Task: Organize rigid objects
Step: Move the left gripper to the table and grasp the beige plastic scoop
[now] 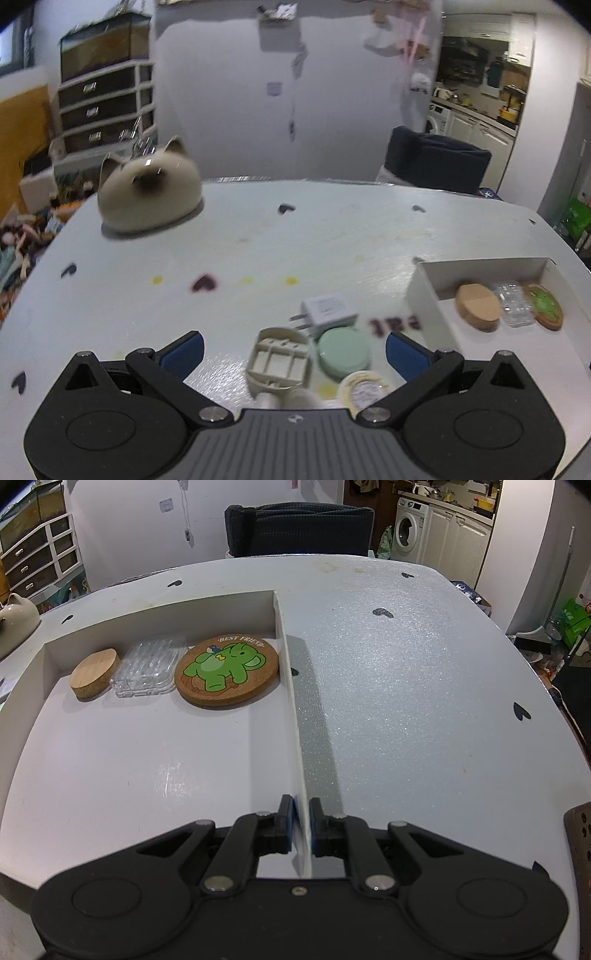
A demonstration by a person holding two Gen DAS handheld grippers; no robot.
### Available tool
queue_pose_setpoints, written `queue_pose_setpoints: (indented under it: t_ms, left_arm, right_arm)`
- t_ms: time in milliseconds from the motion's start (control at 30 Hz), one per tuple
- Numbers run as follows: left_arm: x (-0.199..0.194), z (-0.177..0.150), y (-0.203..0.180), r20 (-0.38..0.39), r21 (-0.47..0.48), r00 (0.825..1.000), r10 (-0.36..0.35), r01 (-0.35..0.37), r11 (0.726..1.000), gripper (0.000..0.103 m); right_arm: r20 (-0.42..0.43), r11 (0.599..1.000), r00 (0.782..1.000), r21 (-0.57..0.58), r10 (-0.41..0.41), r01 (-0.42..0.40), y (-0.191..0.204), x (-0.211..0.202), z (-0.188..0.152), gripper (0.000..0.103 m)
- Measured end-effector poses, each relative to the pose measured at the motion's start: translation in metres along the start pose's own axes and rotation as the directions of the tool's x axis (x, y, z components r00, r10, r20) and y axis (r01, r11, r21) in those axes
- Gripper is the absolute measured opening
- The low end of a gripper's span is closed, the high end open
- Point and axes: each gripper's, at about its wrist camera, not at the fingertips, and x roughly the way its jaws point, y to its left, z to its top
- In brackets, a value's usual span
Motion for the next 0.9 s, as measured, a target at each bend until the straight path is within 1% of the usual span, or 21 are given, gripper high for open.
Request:
queue_pose_setpoints:
  t_ms: [133,167,200,233,267,300,433,500,533,567,600,700,733,800,867,900]
  left_arm:
    - [0.016,-0.004,0.019,-0.031,-0.067,0.999,-0.010,0.008,0.998,0.103]
    - [0.020,-0.005,0.022,-0.041,-0.077,0.999,-0.017,0.014,0.997,0.101]
    - [0.024,-0.005,0.025,-0.056,-0.079,0.998,-0.018,0.013,0.997,0.094]
    - [0.029,-0.006,0.026,-0.069,-0.075,0.998,-0.015,0.010,0.997,0.091]
    - [0.033,-0.006,0.026,-0.085,-0.069,0.996,-0.012,0.006,0.998,0.085]
    - [0.037,-0.007,0.027,-0.102,-0.063,0.995,-0.016,0.009,0.998,0.082]
    - [0.049,-0.008,0.024,-0.144,-0.024,0.989,-0.046,0.043,0.999,0.077]
    - [0.055,-0.008,0.021,-0.161,0.000,0.986,-0.042,0.042,0.999,0.075]
    - [0.058,-0.009,0.019,-0.170,0.015,0.985,-0.034,0.037,0.999,0.073]
    - [0.061,-0.009,0.017,-0.178,0.028,0.984,-0.032,0.037,0.999,0.068]
    - [0.063,-0.009,0.015,-0.186,0.040,0.982,-0.030,0.038,0.998,0.065]
    - [0.070,-0.009,0.010,-0.206,0.069,0.978,-0.024,0.038,0.997,0.062]
    - [0.073,-0.009,0.009,-0.211,0.076,0.977,-0.020,0.036,0.996,0.059]
    - [0.077,-0.009,0.007,-0.217,0.077,0.976,-0.016,0.033,0.996,0.054]
    - [0.079,-0.007,0.006,-0.212,0.090,0.977,0.006,0.013,0.996,0.050]
    - [0.079,-0.007,0.005,-0.212,0.094,0.977,0.012,0.008,0.996,0.050]
  right_arm:
    - [0.001,1.000,1.000,0.001,0.000,0.000,0.000,0.000,0.000,0.010]
    - [0.001,1.000,1.000,0.001,0.000,0.000,0.000,0.000,0.000,0.010]
    - [0.001,1.000,1.000,0.001,0.000,0.000,0.000,0.000,0.000,0.010]
    - [0.001,1.000,1.000,0.001,0.000,0.000,0.000,0.000,0.000,0.010]
    - [0.001,1.000,1.000,0.001,0.000,0.000,0.000,0.000,0.000,0.010]
    - [0.001,1.000,1.000,0.001,0.000,0.000,0.000,0.000,0.000,0.010]
    - [0.002,1.000,1.000,0.003,0.003,-0.003,-0.001,0.000,0.000,0.010]
    - [0.004,1.000,1.000,0.004,0.005,-0.005,-0.001,0.000,0.000,0.010]
    - [0.004,1.000,1.000,0.005,0.006,-0.006,-0.001,0.000,0.000,0.010]
    - [0.005,1.000,1.000,0.005,0.007,-0.007,-0.002,-0.001,0.000,0.010]
    - [0.006,1.000,1.000,0.006,0.007,-0.007,-0.002,-0.001,0.000,0.010]
    - [0.007,1.000,1.000,0.006,0.008,-0.008,-0.001,-0.001,0.000,0.010]
    - [0.007,1.000,1.000,0.007,0.010,-0.010,-0.002,-0.001,0.000,0.010]
    - [0.008,1.000,1.000,0.009,0.013,-0.013,-0.003,-0.001,-0.001,0.010]
    - [0.009,1.000,1.000,0.009,0.014,-0.014,-0.003,-0.002,-0.002,0.010]
    - [0.010,1.000,1.000,0.008,0.015,-0.015,-0.003,-0.001,-0.002,0.010]
